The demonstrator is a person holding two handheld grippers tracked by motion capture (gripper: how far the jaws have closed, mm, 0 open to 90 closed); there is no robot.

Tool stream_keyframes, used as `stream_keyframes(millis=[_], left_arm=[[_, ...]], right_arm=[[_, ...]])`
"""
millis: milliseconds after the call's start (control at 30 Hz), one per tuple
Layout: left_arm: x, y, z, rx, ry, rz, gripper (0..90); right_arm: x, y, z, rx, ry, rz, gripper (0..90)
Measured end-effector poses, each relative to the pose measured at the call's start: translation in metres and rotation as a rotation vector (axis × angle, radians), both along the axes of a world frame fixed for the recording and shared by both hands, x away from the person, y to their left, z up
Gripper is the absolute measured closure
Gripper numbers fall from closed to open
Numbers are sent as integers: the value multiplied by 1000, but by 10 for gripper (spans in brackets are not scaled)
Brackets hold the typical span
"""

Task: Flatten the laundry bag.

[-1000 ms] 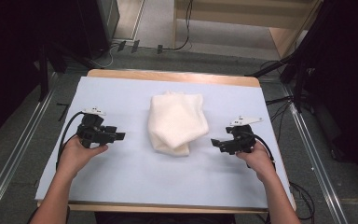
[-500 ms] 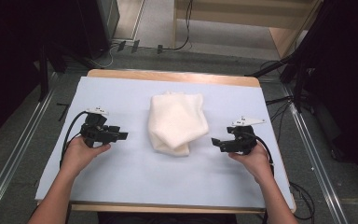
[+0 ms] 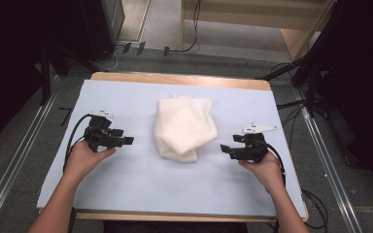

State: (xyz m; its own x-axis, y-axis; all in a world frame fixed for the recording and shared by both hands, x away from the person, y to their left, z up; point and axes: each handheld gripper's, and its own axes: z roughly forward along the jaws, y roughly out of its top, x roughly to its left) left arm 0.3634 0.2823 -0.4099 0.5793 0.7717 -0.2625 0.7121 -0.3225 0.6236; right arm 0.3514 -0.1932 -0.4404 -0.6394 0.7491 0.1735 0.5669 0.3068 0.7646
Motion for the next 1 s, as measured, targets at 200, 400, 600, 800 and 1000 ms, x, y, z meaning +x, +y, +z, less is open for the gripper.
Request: stream_keyframes(millis=[200, 400, 600, 800, 1000], left_arm=[[-1, -1, 0, 12, 2, -19, 388], [-2, -1, 1, 18, 1, -21, 385], [-3, -2, 3, 16, -3, -19, 372], [-4, -4, 6, -6, -7, -9, 357], [-5, -7, 9, -6, -16, -22, 371]], right_arm=[[-1, 2, 2, -7, 4, 11, 372], [-2, 3, 5, 7, 21, 17, 422], [-5, 4, 8, 7, 8, 29, 485], [-4, 6, 7, 2, 41, 27, 582], [0, 13, 6, 18, 95, 37, 838]])
